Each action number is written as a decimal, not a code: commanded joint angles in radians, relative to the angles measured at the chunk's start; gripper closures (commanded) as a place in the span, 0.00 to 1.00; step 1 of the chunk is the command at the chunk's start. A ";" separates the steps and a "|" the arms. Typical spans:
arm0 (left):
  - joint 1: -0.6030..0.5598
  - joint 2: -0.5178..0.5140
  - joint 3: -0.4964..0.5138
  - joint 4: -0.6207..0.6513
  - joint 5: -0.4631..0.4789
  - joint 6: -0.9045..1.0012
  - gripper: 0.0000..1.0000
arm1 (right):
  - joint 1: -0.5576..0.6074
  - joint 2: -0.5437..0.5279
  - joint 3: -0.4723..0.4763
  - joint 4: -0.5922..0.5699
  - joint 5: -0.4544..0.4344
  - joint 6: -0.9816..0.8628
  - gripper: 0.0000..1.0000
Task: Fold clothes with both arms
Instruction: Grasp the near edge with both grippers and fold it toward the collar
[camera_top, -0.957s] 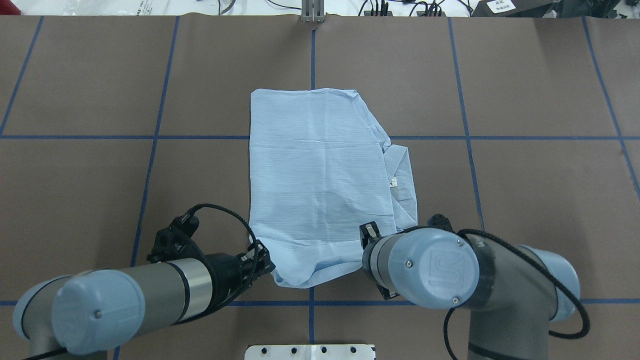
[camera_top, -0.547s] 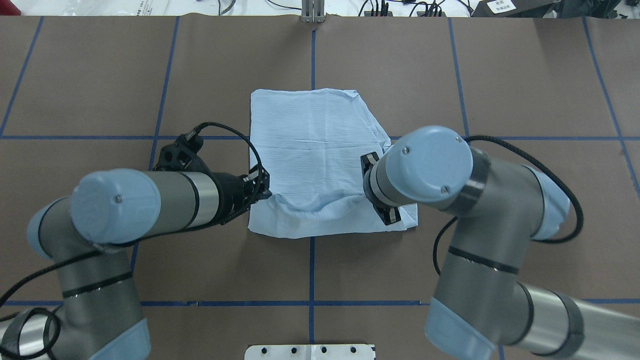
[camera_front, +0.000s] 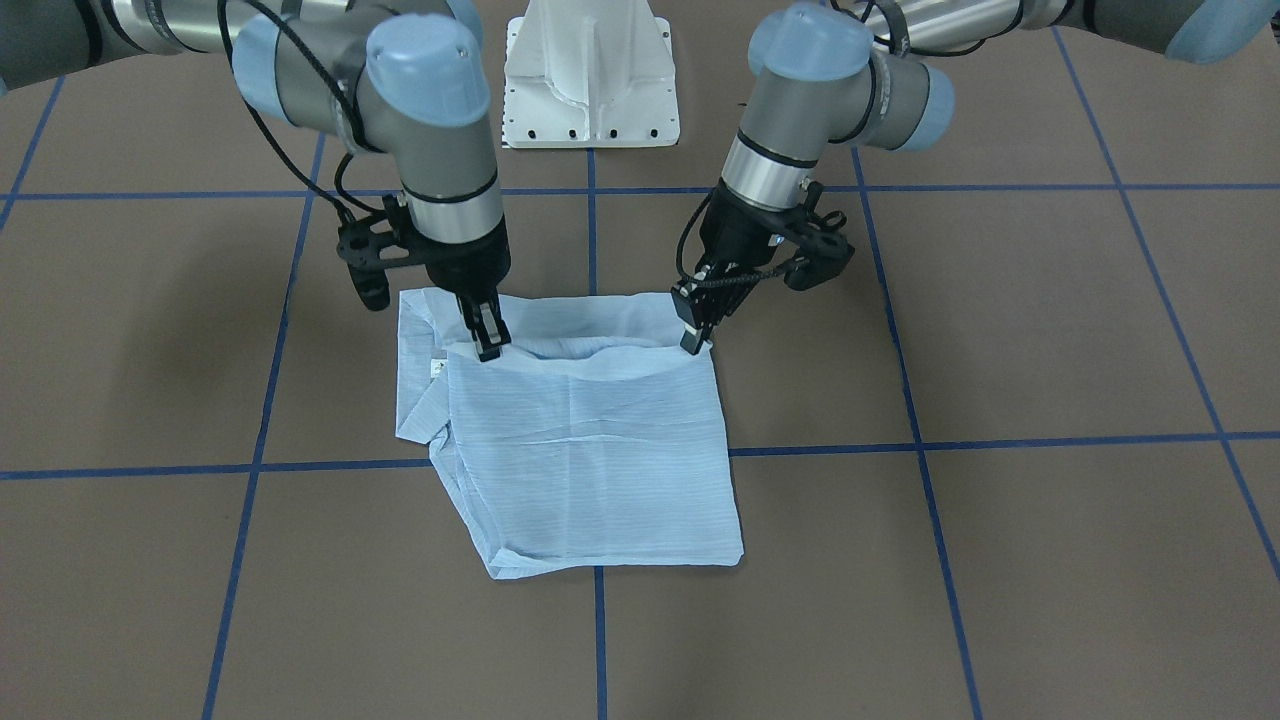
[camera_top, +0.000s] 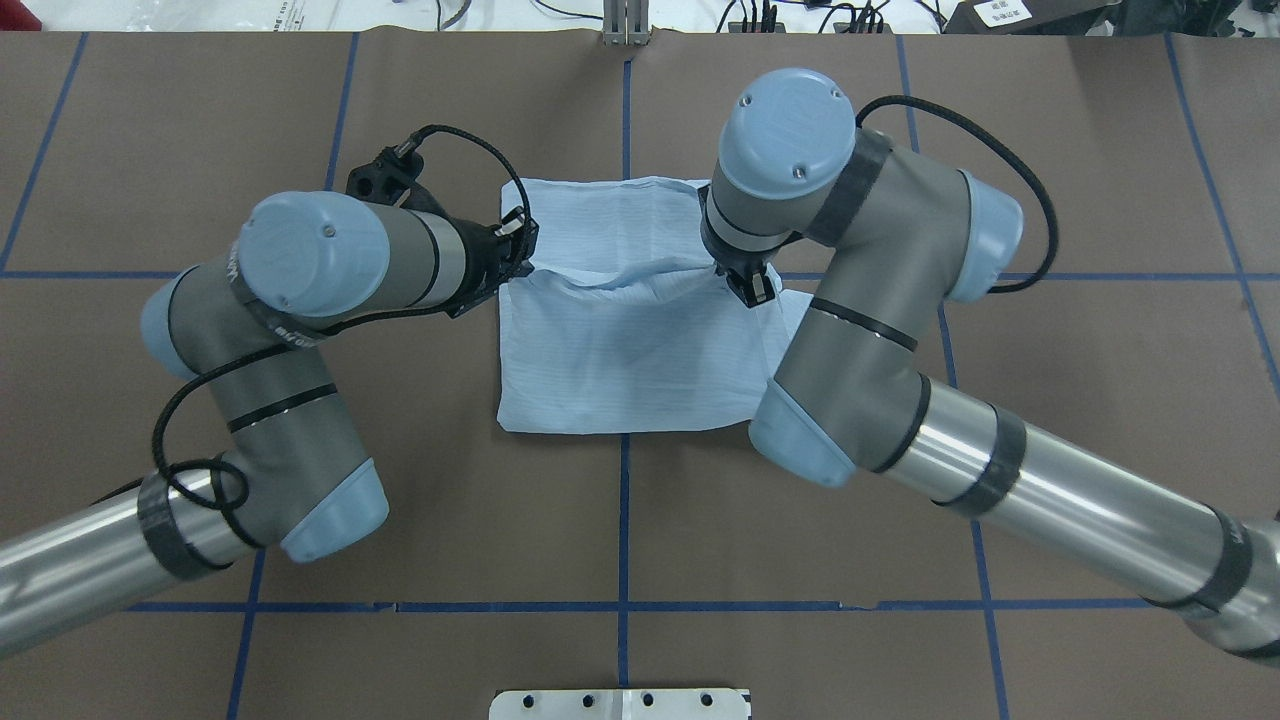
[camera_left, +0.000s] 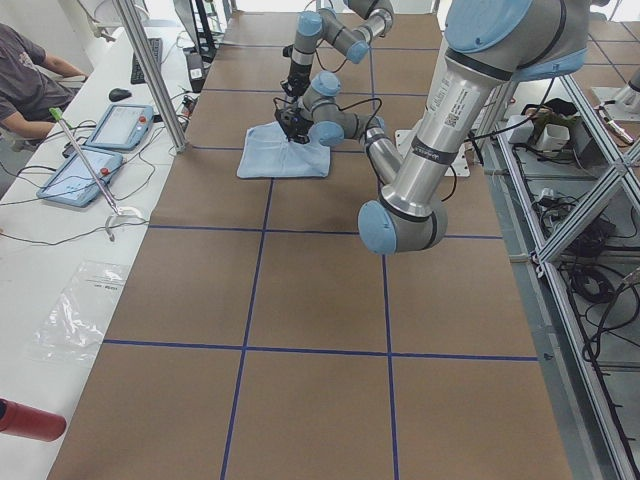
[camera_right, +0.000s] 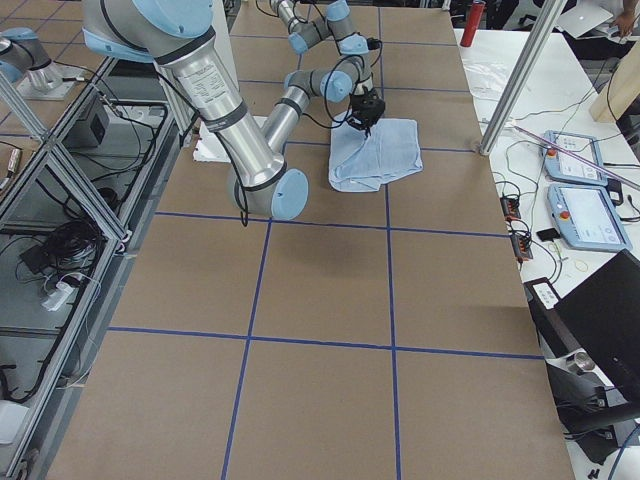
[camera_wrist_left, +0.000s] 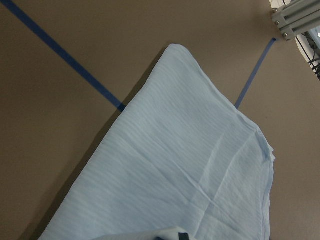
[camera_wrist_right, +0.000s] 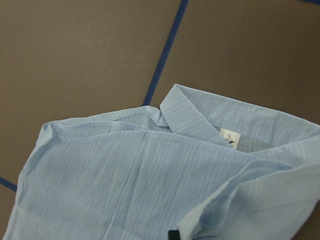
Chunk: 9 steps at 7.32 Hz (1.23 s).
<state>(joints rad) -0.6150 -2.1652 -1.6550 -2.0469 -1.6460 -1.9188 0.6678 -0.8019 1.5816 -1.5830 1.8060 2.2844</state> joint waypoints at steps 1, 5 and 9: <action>-0.075 -0.091 0.211 -0.096 -0.014 0.055 1.00 | 0.068 0.136 -0.282 0.121 0.050 -0.093 1.00; -0.129 -0.174 0.449 -0.245 -0.037 0.118 1.00 | 0.095 0.214 -0.515 0.259 0.053 -0.201 1.00; -0.135 -0.203 0.556 -0.331 -0.035 0.158 0.95 | 0.110 0.280 -0.708 0.440 0.052 -0.261 0.70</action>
<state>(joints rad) -0.7462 -2.3539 -1.1373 -2.3483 -1.6814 -1.7726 0.7676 -0.5559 0.9507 -1.2038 1.8582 2.0268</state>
